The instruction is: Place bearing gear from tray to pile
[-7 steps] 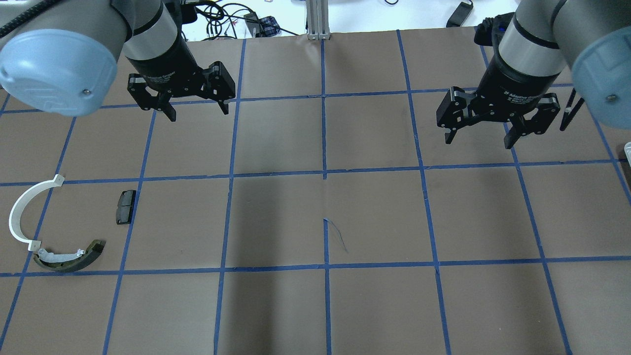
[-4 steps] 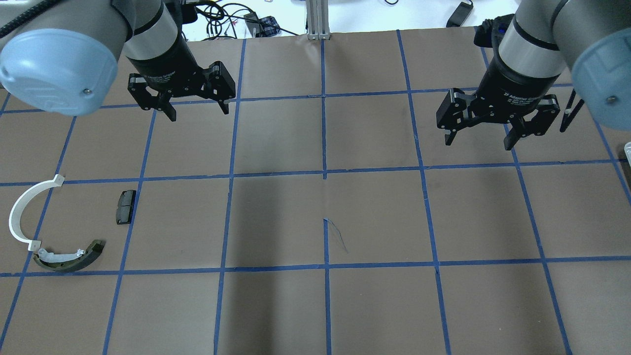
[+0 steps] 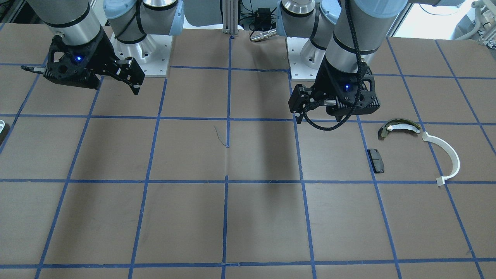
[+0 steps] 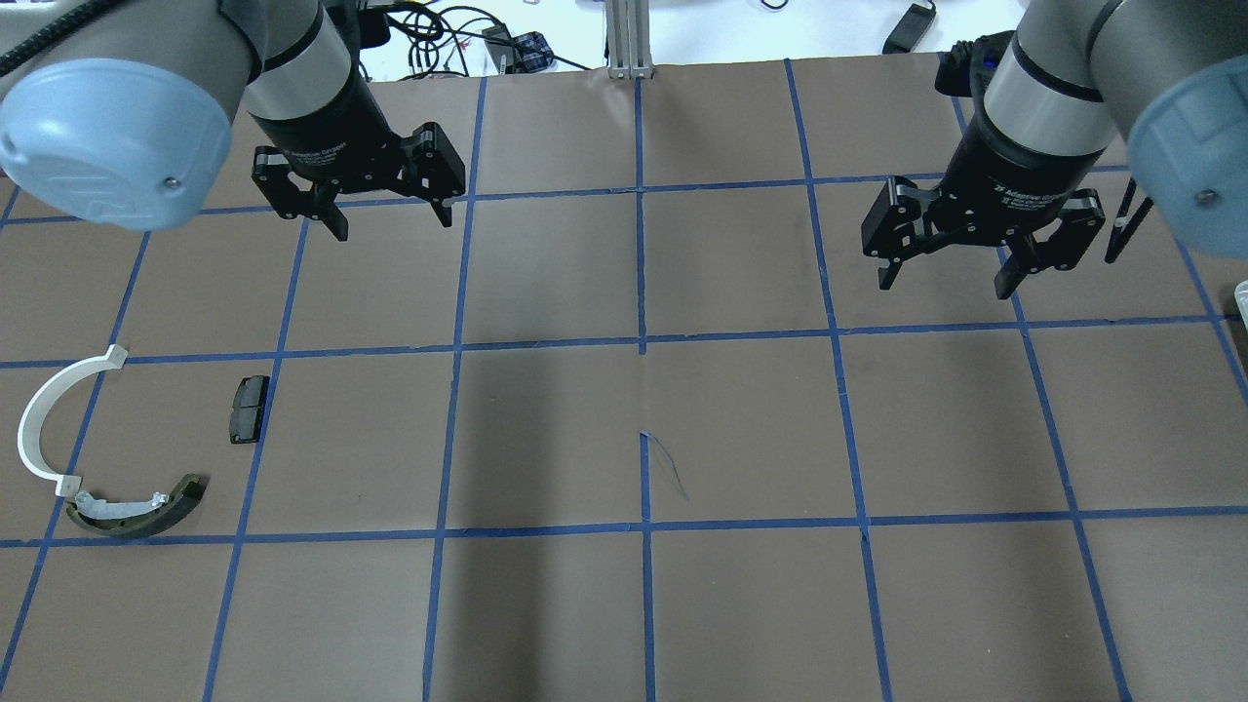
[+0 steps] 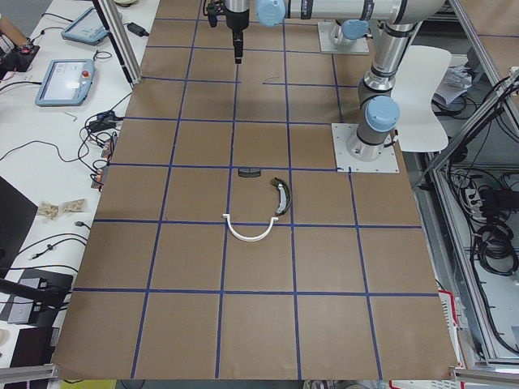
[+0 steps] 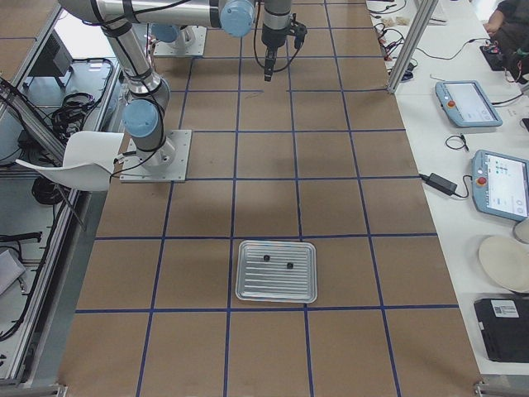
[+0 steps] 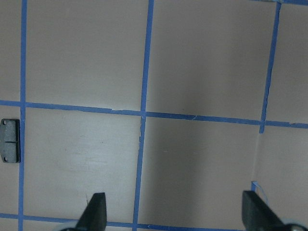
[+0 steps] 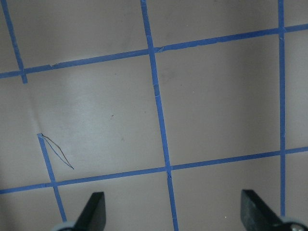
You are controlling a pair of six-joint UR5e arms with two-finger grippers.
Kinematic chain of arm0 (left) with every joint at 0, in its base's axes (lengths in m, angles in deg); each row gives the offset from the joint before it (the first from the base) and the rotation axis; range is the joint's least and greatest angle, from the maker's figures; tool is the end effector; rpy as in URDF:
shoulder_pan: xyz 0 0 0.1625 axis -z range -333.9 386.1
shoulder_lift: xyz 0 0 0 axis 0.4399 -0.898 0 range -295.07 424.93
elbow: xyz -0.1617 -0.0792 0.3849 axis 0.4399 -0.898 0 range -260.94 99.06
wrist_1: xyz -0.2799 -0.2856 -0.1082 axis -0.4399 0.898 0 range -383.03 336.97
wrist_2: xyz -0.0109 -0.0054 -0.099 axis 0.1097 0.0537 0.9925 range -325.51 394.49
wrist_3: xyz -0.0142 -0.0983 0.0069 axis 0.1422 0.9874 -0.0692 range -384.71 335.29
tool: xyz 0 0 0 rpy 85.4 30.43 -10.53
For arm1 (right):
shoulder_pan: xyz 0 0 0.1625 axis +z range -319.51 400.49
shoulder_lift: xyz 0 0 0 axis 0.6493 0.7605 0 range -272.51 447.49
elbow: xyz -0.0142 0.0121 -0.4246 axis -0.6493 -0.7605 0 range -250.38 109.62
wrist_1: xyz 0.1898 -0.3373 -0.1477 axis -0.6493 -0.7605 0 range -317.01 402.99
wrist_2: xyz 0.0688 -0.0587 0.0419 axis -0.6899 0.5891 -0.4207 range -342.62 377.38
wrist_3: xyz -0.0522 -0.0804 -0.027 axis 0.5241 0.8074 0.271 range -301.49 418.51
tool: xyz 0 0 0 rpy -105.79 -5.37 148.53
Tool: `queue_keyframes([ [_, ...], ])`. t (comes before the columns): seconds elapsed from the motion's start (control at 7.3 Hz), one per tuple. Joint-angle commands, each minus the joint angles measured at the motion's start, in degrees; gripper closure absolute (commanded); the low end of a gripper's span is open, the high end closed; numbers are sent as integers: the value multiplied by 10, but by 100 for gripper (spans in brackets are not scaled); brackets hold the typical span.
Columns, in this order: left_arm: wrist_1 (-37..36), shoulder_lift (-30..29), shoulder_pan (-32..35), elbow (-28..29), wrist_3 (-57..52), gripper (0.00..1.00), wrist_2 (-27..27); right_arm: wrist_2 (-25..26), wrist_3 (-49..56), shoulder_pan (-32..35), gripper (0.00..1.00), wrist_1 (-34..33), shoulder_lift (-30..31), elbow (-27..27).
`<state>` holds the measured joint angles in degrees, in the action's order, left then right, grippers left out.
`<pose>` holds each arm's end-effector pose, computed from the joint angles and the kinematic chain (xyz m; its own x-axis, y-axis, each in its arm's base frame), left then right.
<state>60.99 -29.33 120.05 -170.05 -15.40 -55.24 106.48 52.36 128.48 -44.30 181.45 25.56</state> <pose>-0.1698 -0.5168 0.4683 -0.9956 -0.0932 0.0119 -0.0936 0.9946 -0.0443 0.1188 -0.4582 0.4655 -0.9897 0.1427 -0.0069 0.1416 0.9865 0.0828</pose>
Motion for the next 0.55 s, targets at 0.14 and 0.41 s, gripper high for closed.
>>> queue_keyframes([
  [0.14, 0, 1, 0, 0, 0, 0, 0, -2, -4, 0, 0, -2, 1, -1],
  [0.41, 0, 0, 0, 1, 0, 0, 1, 0, -4, 0, 0, -2, 1, -1],
])
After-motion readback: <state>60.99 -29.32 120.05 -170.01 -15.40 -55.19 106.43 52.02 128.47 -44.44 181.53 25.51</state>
